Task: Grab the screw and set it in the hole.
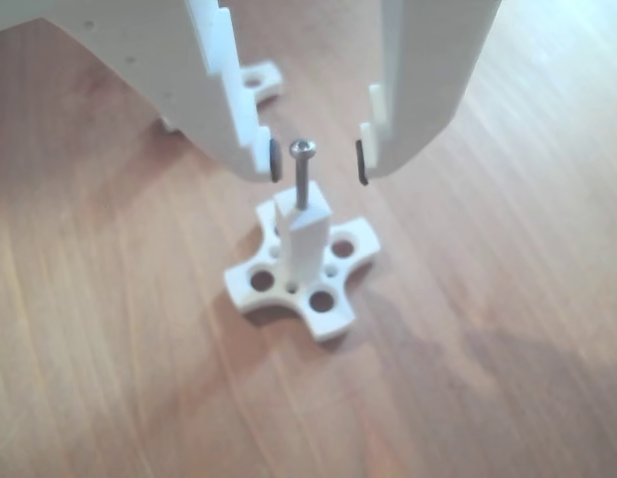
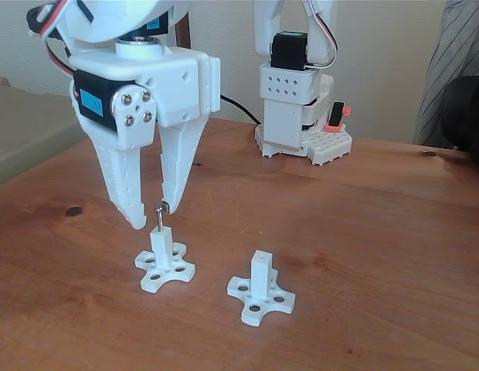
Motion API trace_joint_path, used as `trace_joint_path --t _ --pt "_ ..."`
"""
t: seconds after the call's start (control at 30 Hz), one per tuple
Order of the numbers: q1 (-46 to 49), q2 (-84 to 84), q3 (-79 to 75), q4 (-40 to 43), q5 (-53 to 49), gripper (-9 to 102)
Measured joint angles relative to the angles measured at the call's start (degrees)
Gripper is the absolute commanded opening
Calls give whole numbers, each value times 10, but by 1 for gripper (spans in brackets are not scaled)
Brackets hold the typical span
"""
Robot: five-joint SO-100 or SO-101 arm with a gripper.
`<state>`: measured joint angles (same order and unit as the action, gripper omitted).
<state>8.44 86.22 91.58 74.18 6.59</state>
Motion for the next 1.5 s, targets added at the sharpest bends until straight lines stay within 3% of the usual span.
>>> trace_joint_path --t 1.5 --pt "-7 -18 -7 0 5 6"
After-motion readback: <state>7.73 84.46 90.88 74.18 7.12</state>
